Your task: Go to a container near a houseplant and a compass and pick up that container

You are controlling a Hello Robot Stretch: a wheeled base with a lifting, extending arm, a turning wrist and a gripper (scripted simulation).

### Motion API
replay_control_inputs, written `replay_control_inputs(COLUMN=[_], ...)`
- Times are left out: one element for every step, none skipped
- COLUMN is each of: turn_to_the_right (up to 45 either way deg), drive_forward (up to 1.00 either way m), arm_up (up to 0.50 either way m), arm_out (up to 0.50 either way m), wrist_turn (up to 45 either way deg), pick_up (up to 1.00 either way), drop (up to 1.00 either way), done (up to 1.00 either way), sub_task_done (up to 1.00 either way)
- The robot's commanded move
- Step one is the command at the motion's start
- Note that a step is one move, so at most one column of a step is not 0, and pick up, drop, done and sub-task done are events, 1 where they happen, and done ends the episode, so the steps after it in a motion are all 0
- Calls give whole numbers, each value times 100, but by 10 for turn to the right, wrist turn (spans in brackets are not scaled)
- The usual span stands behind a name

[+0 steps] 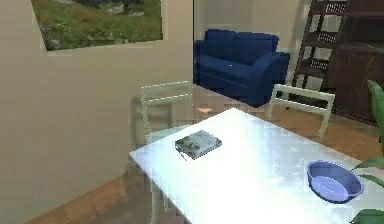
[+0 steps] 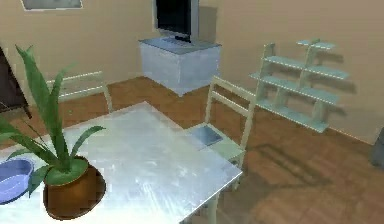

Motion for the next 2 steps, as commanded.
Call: replay_control_inputs(turn_to_the_right=[0,-390], drive_forward=[15,0], arm_up=[0,0], arm_out=[0,0], wrist_turn=[0,0], pick_up=[0,0], drop=[0,0], done=[0,0], sub_task_done=[0,0])
